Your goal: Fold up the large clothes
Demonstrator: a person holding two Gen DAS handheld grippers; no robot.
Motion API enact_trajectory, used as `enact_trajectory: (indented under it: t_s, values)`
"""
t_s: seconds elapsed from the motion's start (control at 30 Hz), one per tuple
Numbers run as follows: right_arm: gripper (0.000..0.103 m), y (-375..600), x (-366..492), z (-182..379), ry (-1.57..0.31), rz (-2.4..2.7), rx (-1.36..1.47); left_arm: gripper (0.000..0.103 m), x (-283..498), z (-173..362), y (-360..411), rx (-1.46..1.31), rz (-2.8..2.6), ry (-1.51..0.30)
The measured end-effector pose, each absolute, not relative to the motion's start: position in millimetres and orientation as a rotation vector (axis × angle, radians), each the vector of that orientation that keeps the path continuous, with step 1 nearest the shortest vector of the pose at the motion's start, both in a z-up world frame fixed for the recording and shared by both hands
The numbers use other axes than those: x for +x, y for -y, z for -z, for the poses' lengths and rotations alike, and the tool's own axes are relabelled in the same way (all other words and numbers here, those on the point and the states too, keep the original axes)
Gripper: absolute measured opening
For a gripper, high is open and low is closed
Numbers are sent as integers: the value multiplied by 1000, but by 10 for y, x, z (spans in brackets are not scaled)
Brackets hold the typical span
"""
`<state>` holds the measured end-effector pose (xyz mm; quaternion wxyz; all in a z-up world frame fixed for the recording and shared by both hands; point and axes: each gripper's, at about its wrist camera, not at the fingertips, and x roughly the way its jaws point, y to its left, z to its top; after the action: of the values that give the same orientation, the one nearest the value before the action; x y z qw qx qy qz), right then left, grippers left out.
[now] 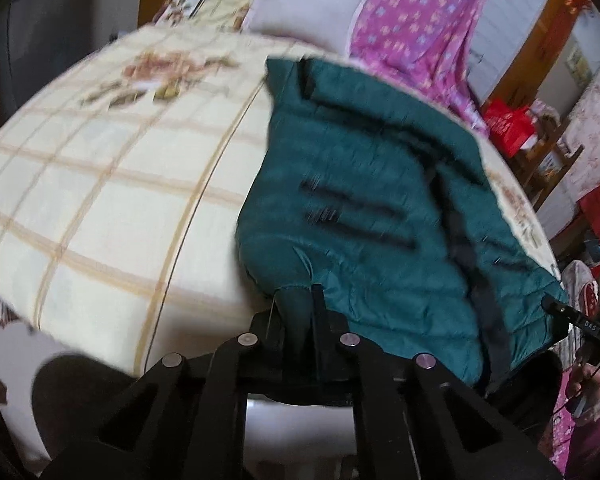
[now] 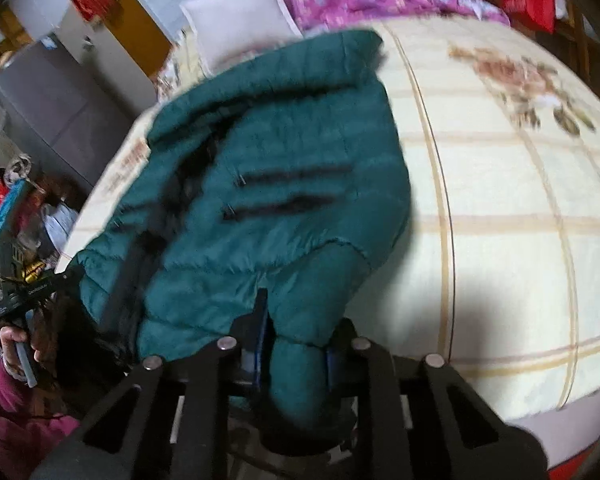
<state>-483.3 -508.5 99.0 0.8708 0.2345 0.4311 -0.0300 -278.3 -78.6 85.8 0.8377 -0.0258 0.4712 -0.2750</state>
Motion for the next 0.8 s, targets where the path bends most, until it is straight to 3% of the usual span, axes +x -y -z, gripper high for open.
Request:
enact_trajectory:
  t_s: [0.43, 0.8]
  values:
    - [19, 5407, -4189, -1757, -713, 98, 425, 0, -2088, -1504, 1048, -147, 584, -819]
    - [19, 6106, -2924, -1861, -702, 208, 431, 0, -975, -1805, 1682, -155, 511, -737]
